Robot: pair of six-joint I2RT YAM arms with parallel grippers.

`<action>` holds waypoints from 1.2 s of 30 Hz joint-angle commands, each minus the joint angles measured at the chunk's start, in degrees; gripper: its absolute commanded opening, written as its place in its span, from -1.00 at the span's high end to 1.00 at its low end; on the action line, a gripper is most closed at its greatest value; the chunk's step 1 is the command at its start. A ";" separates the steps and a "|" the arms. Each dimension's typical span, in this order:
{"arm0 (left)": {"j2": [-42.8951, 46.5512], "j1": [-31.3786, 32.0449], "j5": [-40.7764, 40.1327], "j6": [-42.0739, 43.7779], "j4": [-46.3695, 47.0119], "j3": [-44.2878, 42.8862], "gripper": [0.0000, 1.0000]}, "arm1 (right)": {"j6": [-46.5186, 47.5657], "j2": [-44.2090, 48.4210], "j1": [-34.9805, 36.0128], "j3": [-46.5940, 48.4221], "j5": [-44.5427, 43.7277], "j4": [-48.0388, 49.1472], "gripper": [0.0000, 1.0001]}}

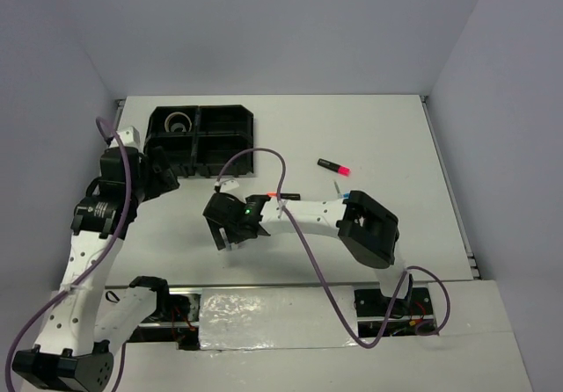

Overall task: Sort the stationery into containers
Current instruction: Pick up the stationery from the center of the board, then place the stationery in the storage box.

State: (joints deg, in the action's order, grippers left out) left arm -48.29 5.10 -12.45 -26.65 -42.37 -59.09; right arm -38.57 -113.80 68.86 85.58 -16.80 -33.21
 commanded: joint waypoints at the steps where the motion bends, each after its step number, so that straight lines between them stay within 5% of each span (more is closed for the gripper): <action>1: 0.83 -0.27 1.81 1.61 1.94 2.13 -0.99 | -1.86 0.16 0.57 -1.90 2.90 4.46 -0.89; 4: 0.83 -0.27 3.73 1.52 3.08 4.24 -0.99 | -2.04 -0.02 0.57 -3.14 3.26 6.04 -0.68; 6: 0.83 -0.27 6.19 1.26 4.30 5.56 -0.99 | -2.04 0.33 0.49 -4.62 3.00 7.19 -0.18; 9: 1.53 -0.27 12.70 0.99 5.97 6.27 -0.99 | -1.69 3.40 0.31 -8.39 4.14 11.49 0.21; 14: 2.59 -0.27 21.66 1.60 8.18 7.06 -0.99 | -1.07 14.80 -3.54 -19.82 13.35 28.53 0.39; 19: 4.51 -0.27 20.28 2.13 9.75 7.58 -0.99 | -1.16 19.66 -10.93 -25.11 29.15 39.96 0.40; 24: 6.20 -0.53 7.82 0.55 10.03 9.70 -0.99 | 0.33 15.39 -19.79 -12.22 31.73 34.28 0.36; 28: 5.05 -1.93 11.30 1.08 10.55 9.69 -0.99 | 0.69 2.82 -25.52 6.84 36.65 24.26 0.35; 36: 6.28 -2.29 15.26 1.96 11.69 10.75 -0.99 | -8.79 -20.48 -34.84 39.55 53.17 26.43 0.31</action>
State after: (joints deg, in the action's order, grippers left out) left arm -43.33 3.07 0.51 -25.63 -34.09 -48.51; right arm -42.74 -129.51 36.36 118.26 27.94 -7.09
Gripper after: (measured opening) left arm 0.993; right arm 0.612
